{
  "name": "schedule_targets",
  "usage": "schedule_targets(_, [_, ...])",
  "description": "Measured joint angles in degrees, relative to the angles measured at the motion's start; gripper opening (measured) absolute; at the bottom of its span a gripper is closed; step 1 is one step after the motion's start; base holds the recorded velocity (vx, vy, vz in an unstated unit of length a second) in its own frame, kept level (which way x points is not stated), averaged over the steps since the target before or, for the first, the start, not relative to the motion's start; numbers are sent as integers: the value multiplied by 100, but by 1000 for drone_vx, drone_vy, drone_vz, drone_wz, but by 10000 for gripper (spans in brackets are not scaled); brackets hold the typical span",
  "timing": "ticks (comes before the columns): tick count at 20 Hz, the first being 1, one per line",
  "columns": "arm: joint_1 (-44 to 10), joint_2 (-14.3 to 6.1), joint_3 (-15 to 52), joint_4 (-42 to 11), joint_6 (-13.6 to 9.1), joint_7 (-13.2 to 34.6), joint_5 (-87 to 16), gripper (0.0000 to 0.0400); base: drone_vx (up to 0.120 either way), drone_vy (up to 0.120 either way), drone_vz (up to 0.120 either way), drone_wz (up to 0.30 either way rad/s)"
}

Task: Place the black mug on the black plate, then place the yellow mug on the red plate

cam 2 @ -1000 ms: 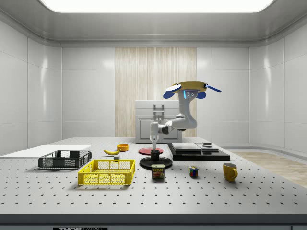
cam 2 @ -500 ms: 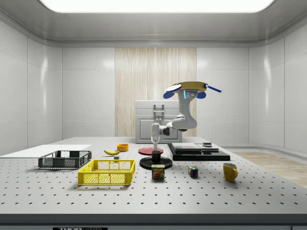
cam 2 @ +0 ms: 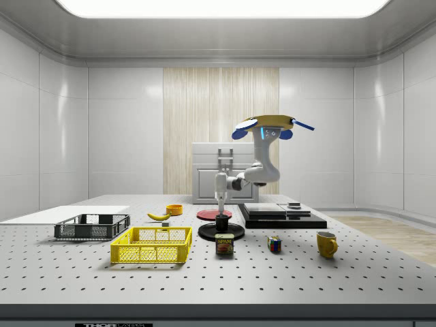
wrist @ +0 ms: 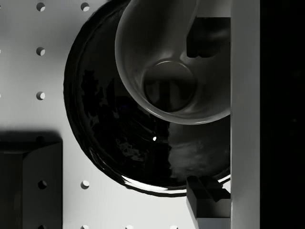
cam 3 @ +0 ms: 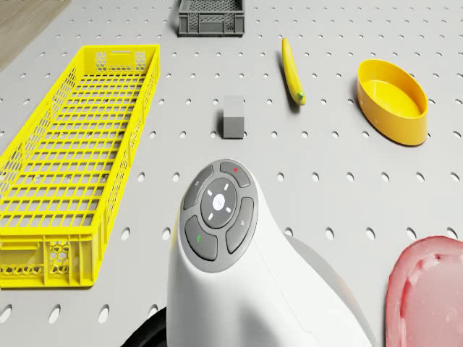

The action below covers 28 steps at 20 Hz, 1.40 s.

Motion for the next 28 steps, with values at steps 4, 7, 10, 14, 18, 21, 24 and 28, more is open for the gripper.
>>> schedule_targets(4, [27, 19, 149, -31, -58, -4, 140, 391, 0, 0, 120, 0])
schedule_targets(7, [36, 26, 204, -42, -80, -6, 191, 396, 0, 0, 120, 0])
schedule_targets(10, [41, 31, 232, -47, -91, -7, 217, 398, 40, 0, 120, 0])
schedule_targets(14, [44, 35, 249, -50, -99, -7, 233, 399, 120, 60, 10, 0])
schedule_targets(18, [45, 37, 256, -51, -103, -8, 239, 400, 110, 90, 0, 0])
schedule_targets(21, [46, 39, 258, -52, -105, -8, 241, 400, -40, 0, 0, 0])
schedule_targets(24, [46, 40, 259, -52, -107, -8, 241, 400, -120, 0, 0, 0])
schedule_targets(28, [46, 41, 259, -52, -108, -8, 241, 400, -120, 80, 0, 0])
